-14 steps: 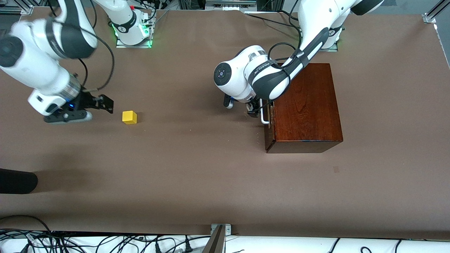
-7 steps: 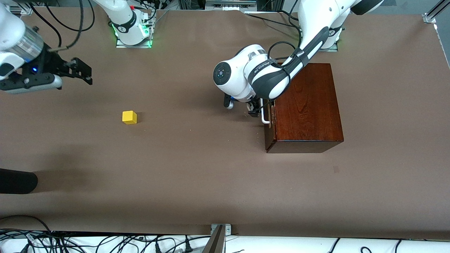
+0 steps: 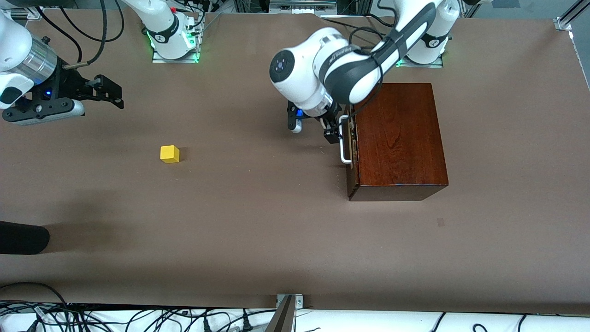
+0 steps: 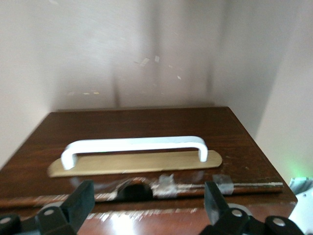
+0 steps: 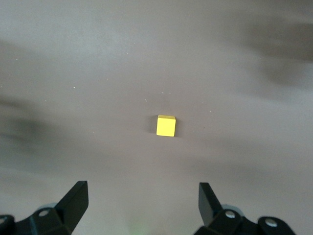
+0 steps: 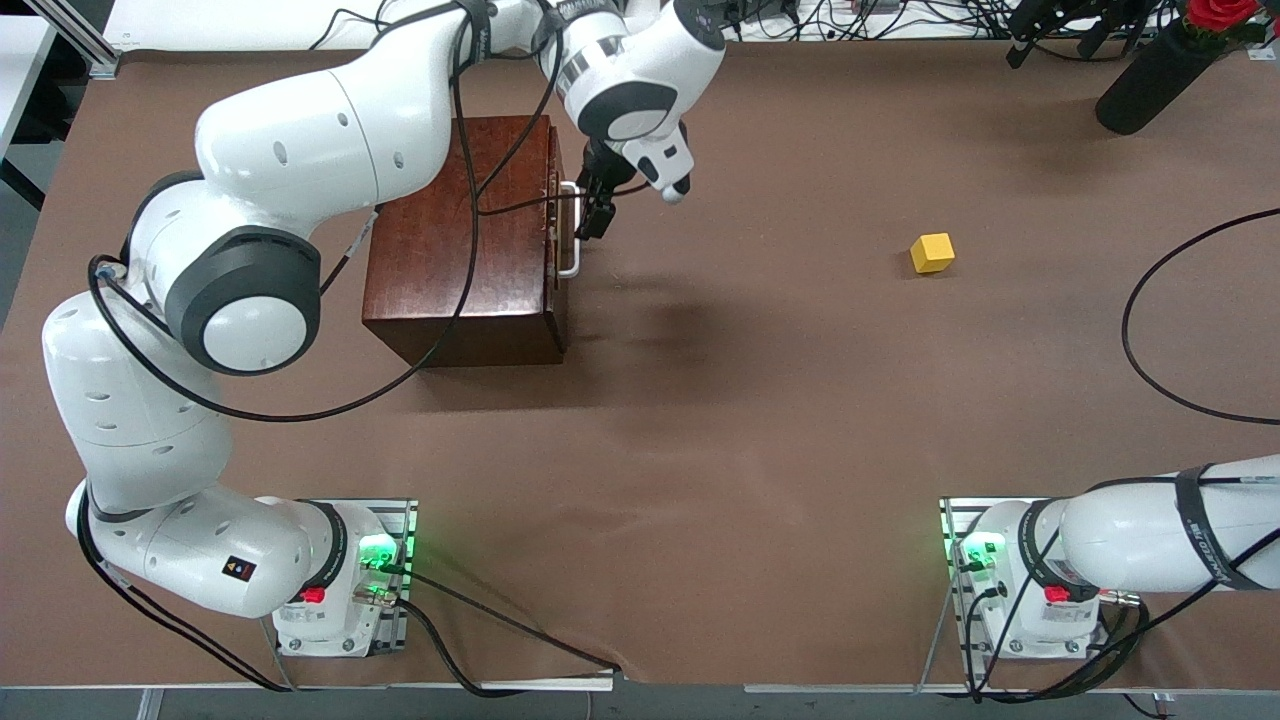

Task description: Open drawer, take yellow block, close drawer

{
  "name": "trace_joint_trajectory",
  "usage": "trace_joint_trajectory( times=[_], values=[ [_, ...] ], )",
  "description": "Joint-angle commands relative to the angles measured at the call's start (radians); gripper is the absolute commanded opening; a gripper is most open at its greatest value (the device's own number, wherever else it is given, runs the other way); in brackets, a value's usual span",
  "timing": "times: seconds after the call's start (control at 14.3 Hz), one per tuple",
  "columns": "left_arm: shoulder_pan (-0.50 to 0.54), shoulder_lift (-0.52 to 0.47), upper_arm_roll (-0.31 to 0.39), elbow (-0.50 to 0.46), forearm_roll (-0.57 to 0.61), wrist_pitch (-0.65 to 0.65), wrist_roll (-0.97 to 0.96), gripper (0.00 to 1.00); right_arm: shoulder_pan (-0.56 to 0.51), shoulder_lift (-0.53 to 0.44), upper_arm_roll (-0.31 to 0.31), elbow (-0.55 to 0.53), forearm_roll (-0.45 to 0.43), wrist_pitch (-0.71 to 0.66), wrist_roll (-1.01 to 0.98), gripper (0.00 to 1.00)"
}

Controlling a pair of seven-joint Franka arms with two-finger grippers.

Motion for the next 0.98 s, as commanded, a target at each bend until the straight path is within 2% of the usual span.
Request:
trace_joint_trajectory(
  times=[0.0, 0.14, 0.28, 0.42, 0.56, 0.63, 0.7, 0.91],
  values=[
    [0.000, -0.032, 0.022, 0.137, -0.031, -0.032, -0.007, 1.00, -0.007, 0.005, -0.002, 0.024, 0.009, -0.007, -0.013, 1.00],
    [0.005, -0.061, 0.039, 0.193, -0.024, -0.167, -0.018, 1.00, -0.008, 0.011, -0.002, 0.031, 0.012, -0.016, -0.014, 1.00],
    [0.034, -0.069, 0.061, 0.281, -0.022, -0.275, -0.034, 1.00, -0.008, 0.004, -0.002, 0.036, -0.037, -0.019, -0.014, 1.00],
    [0.096, -0.145, 0.099, 0.295, -0.025, -0.299, -0.051, 1.00, -0.010, 0.013, -0.002, 0.047, -0.060, -0.010, 0.013, 1.00],
    [0.158, -0.215, 0.139, 0.237, -0.053, -0.279, -0.111, 1.00, -0.008, 0.013, 0.000, 0.047, -0.076, -0.009, 0.036, 1.00],
    [0.185, -0.271, 0.168, 0.178, -0.091, -0.242, -0.161, 1.00, -0.005, 0.013, 0.000, 0.048, -0.085, -0.009, 0.036, 1.00],
    [0.195, -0.340, 0.229, 0.099, -0.144, -0.178, -0.224, 1.00, -0.005, 0.013, 0.000, 0.048, -0.086, -0.009, 0.038, 1.00],
    [0.248, -0.535, 0.404, -0.121, -0.409, 0.040, -0.356, 1.00, -0.005, 0.013, 0.000, 0.051, -0.083, -0.010, 0.041, 1.00]
  ],
)
